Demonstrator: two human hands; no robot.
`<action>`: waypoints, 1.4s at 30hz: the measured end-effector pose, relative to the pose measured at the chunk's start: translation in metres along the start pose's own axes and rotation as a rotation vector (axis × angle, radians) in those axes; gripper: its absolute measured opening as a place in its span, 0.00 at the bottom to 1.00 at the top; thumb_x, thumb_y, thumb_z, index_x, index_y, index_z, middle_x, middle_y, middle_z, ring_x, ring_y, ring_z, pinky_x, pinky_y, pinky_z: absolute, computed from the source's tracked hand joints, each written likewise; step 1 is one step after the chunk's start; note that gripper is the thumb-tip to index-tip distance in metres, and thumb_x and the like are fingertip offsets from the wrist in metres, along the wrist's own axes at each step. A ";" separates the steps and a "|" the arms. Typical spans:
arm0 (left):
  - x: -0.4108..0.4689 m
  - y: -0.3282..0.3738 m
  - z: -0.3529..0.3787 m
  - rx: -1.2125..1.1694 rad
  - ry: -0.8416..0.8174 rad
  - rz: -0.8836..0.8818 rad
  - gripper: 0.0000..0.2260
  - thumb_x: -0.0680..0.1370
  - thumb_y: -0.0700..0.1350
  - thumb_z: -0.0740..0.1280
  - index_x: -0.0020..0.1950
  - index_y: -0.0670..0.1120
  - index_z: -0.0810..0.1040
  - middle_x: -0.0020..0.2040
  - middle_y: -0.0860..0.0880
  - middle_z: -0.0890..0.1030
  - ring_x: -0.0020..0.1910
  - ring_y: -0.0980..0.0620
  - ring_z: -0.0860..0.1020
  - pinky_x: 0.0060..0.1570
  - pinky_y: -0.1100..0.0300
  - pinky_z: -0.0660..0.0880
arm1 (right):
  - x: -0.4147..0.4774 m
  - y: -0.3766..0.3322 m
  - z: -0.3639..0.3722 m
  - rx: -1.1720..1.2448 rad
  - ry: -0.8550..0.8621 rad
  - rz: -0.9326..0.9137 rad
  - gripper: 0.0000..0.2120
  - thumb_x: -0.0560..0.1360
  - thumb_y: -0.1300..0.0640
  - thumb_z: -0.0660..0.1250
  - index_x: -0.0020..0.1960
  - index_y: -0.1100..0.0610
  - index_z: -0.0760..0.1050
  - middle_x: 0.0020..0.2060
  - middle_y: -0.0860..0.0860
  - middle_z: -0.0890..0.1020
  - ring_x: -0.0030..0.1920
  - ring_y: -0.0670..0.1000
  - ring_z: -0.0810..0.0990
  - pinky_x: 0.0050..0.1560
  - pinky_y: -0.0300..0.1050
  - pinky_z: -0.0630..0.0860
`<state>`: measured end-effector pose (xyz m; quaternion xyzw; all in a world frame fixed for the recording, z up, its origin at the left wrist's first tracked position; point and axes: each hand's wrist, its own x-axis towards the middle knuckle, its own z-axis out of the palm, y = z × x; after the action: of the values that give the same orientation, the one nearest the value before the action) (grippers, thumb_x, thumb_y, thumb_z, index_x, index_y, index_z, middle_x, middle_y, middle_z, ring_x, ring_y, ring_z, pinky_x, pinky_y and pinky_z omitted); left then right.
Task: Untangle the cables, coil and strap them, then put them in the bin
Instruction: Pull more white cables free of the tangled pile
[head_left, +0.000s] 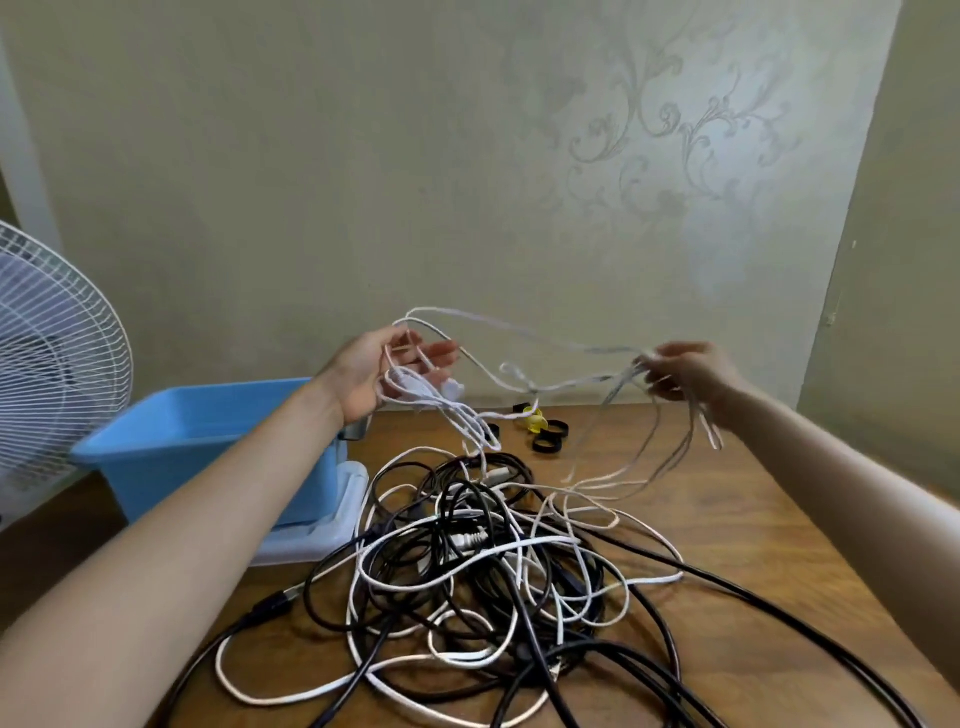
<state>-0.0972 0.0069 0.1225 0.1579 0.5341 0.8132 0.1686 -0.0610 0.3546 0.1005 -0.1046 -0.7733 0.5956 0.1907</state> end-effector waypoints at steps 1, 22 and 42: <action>0.000 -0.001 0.006 -0.059 -0.018 0.010 0.14 0.84 0.45 0.52 0.42 0.44 0.70 0.47 0.39 0.84 0.47 0.44 0.84 0.45 0.51 0.81 | -0.007 0.003 0.009 -0.143 -0.034 -0.020 0.02 0.75 0.65 0.68 0.43 0.62 0.79 0.31 0.57 0.81 0.26 0.47 0.78 0.29 0.37 0.75; -0.012 -0.033 0.042 1.148 -0.102 0.055 0.20 0.84 0.48 0.50 0.60 0.38 0.77 0.57 0.40 0.78 0.38 0.48 0.78 0.35 0.62 0.78 | -0.085 -0.020 0.122 0.083 -0.400 -0.182 0.04 0.74 0.62 0.70 0.44 0.60 0.74 0.37 0.56 0.81 0.30 0.46 0.77 0.30 0.35 0.72; -0.011 -0.021 0.009 0.540 0.264 0.201 0.18 0.83 0.50 0.54 0.36 0.45 0.70 0.27 0.50 0.79 0.27 0.57 0.76 0.35 0.60 0.71 | -0.061 -0.045 0.080 0.508 -0.372 -0.354 0.10 0.76 0.71 0.61 0.53 0.61 0.74 0.40 0.56 0.85 0.40 0.54 0.84 0.47 0.48 0.82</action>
<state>-0.0810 0.0171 0.1059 0.1418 0.7297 0.6682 -0.0314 -0.0366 0.2482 0.1163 0.1917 -0.6281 0.7355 0.1667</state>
